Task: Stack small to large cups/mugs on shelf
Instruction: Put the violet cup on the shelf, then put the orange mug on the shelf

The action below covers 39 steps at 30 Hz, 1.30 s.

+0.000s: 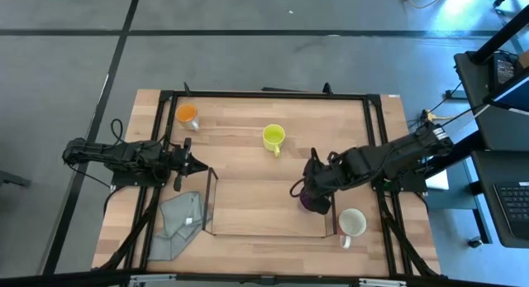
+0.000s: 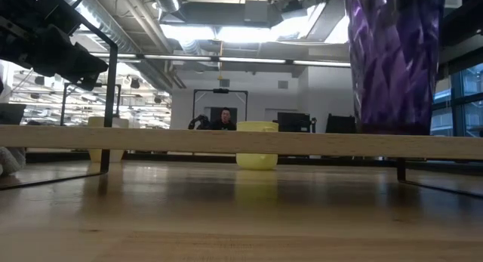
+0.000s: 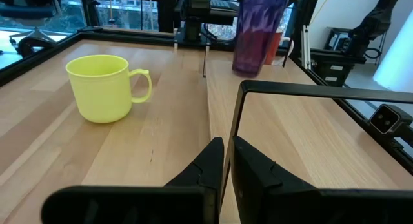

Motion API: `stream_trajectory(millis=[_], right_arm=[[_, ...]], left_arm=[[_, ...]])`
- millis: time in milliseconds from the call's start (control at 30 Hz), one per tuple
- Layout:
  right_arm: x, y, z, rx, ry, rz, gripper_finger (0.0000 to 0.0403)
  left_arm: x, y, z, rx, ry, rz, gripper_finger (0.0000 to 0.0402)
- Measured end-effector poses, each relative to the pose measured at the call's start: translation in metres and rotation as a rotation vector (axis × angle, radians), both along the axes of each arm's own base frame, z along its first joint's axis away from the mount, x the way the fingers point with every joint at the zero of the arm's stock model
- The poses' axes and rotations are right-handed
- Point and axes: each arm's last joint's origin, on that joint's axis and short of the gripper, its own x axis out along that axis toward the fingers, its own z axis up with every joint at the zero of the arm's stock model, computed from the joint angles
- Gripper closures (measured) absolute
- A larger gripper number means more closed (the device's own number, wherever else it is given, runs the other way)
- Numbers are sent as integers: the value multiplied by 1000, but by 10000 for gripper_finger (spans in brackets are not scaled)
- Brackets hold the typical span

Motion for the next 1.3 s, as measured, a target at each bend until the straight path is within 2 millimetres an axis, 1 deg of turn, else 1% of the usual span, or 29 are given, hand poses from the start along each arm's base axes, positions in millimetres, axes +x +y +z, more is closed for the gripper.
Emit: stream_trajectory(millis=[200, 467, 733, 833, 1100, 1300], right_arm=[[-1, 0, 1, 10, 0, 4, 391], [-4, 1, 3, 81, 30, 15, 391], [-5, 1, 3, 88, 32, -12, 388], [-5, 1, 3, 88, 33, -13, 376], [-5, 1, 3, 93, 33, -35, 326], [-5, 1, 3, 94, 34, -38, 308]], left_arm=[[0, 0, 0, 0, 0, 0, 376], [0, 0, 0, 0, 0, 0, 376], [0, 0, 0, 0, 0, 0, 376], [0, 0, 0, 0, 0, 0, 376], [0, 0, 0, 0, 0, 0, 376], [0, 0, 0, 0, 0, 0, 376]])
